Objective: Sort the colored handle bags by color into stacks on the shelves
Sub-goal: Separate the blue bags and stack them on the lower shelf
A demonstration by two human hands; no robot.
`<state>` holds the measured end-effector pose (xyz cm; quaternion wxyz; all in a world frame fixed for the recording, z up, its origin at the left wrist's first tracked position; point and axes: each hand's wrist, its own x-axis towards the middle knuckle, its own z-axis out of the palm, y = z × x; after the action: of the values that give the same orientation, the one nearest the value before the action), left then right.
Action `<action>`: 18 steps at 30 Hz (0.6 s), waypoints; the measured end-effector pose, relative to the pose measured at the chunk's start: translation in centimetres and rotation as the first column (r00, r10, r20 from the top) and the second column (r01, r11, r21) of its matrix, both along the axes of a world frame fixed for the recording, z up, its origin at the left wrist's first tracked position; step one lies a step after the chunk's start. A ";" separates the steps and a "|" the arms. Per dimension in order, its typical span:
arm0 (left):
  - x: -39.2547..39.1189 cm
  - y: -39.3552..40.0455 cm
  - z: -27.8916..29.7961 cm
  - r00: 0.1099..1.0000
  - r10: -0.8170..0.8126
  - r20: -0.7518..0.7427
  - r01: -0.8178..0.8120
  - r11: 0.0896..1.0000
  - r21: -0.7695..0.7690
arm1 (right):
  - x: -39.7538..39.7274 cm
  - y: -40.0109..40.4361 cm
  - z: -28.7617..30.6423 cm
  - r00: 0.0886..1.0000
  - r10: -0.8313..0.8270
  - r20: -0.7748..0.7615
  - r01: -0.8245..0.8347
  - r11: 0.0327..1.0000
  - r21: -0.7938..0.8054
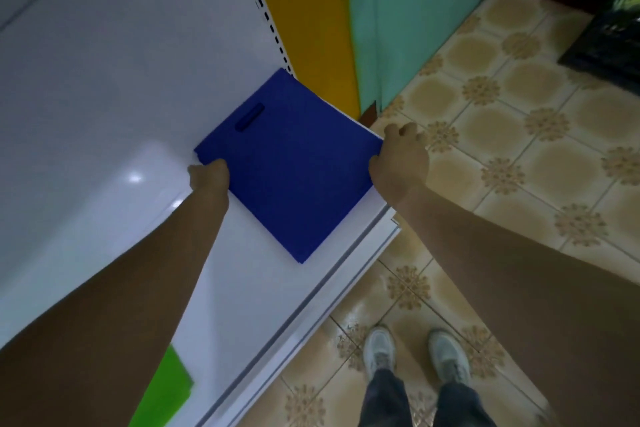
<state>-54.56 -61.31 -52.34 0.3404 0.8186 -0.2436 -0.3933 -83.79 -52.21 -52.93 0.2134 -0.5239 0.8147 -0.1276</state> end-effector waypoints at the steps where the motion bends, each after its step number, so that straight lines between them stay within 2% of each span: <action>1: -0.3 0.4 0.8 0.997 -0.074 0.001 0.074 0.997 0.016 | 0.1 0.0 0.0 0.999 0.031 -0.015 -0.031 0.999 0.033; 3: -0.2 1.2 1.1 0.965 -0.248 0.091 0.242 0.968 0.067 | 0.1 0.1 0.5 0.997 0.062 0.040 -0.066 0.993 0.098; 6: -0.9 3.3 2.9 0.875 -0.418 0.245 0.406 0.908 0.101 | 0.0 1.5 2.4 0.997 0.073 0.009 -0.074 0.990 0.124; 9: -2.0 7.4 6.0 0.794 -0.522 0.311 0.514 0.850 0.113 | 0.5 5.4 5.4 0.986 0.154 0.072 -0.157 0.987 0.036; 12: -2.8 12.1 9.4 0.769 -0.567 0.294 0.564 0.819 0.106 | 2.1 10.4 9.7 0.923 0.297 0.243 -0.298 0.954 -0.033; 15: -2.5 17.6 14.0 0.822 -0.522 0.228 0.517 0.852 0.086 | 5.1 15.0 14.8 0.821 0.453 0.348 -0.450 0.888 -0.095; 18: -0.4 23.7 18.6 0.872 -0.421 0.252 0.435 0.901 -0.001 | 8.5 18.9 19.5 0.705 0.570 0.423 -0.563 0.812 -0.156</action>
<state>-54.91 -37.59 -33.76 0.2356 0.7765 -0.4699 -0.3474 -75.24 -33.34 -33.42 0.4207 -0.7056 0.5412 -0.1796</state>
